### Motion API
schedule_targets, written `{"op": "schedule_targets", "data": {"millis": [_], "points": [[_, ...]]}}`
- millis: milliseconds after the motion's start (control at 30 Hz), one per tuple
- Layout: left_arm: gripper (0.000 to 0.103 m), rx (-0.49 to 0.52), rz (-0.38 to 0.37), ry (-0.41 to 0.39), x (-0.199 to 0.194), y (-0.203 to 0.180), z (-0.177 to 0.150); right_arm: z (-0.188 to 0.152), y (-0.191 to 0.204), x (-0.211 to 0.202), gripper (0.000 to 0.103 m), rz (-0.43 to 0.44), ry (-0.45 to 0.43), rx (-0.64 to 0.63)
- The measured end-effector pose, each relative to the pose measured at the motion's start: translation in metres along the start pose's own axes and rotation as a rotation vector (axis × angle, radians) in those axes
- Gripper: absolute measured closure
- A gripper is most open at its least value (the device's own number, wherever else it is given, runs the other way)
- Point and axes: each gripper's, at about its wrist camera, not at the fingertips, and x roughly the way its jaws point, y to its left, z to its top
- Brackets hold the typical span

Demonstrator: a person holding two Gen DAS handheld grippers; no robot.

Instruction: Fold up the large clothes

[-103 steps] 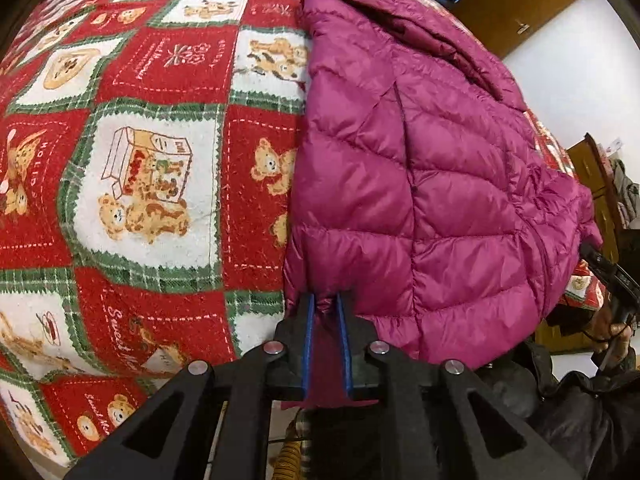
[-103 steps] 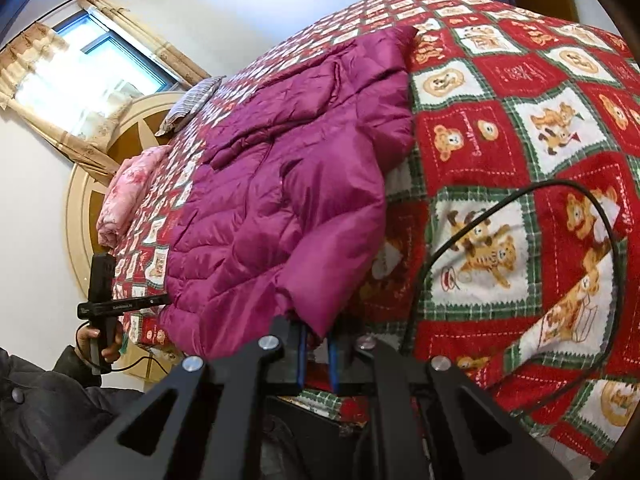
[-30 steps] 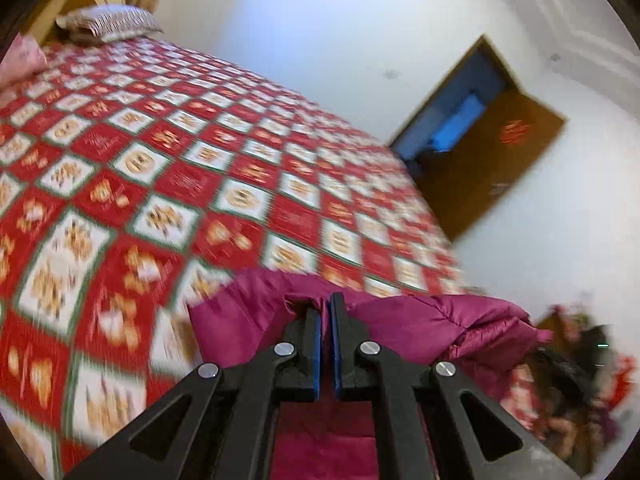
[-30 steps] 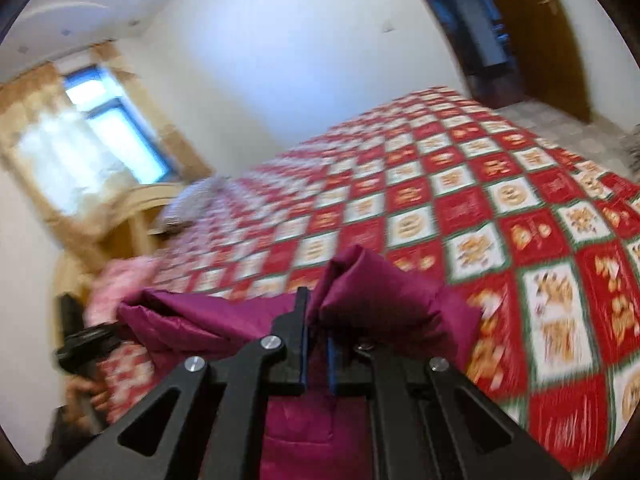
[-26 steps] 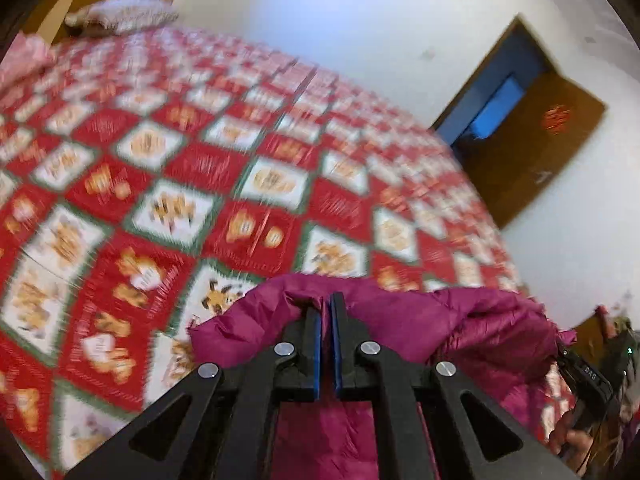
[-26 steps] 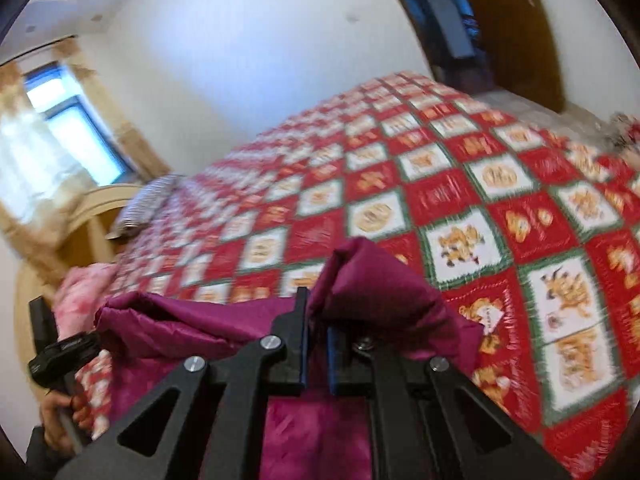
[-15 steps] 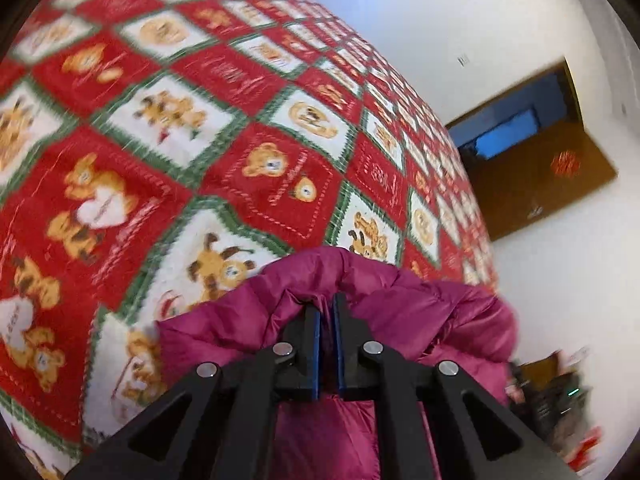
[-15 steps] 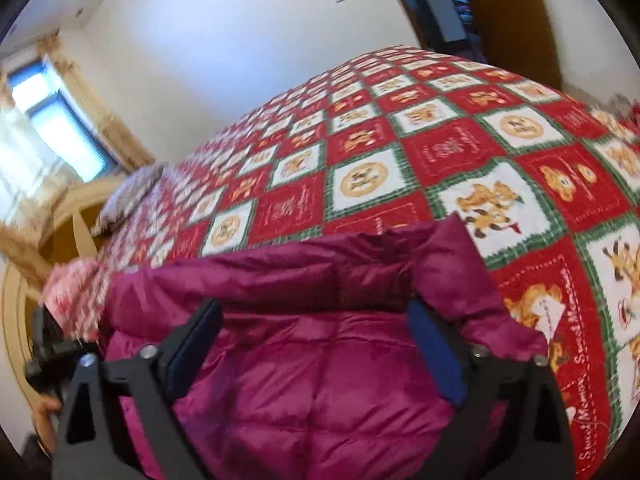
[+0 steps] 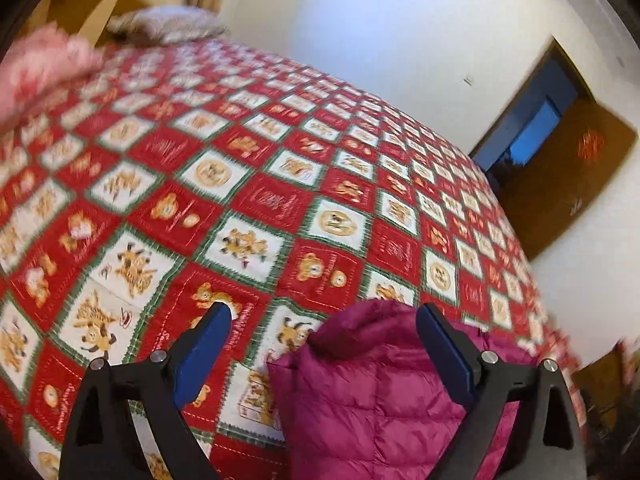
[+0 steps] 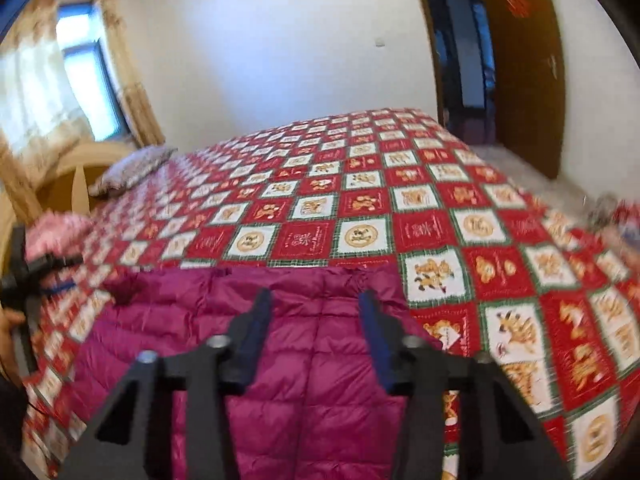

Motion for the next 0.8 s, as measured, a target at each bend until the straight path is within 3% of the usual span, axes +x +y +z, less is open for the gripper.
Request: {"op": "schedule_targets", "data": {"millis": [100,233,300,400,567,800], "points": [[0.009,0.152,0.027,-0.001,0.010,-0.054,-0.023,0.007,0.032,0.017,0.065,-0.002,0.000,-0.048],[0.009,0.287,0.030,0.059,0.054,-0.121,-0.065,0.002,0.051,0.065,0.068,0.111,0.070,0.101],[0.009,0.353,0.089,0.085,0.081,-0.137,-0.082,-0.007,0.066,0.096,0.076,0.030,0.100,0.036],[0.009,0.392,0.196,0.074,0.106,-0.136,-0.101,-0.024,0.068,0.126,0.076,-0.131,0.098,-0.068],[0.006,0.348,0.180,0.034,0.116,-0.127,-0.110,-0.041,0.041,0.154,0.076,-0.066,0.138,0.014],[0.003,0.355,0.210,0.055,0.131,-0.131,-0.113,-0.043,0.043,0.164,0.076,-0.066,0.188,0.016]]}}
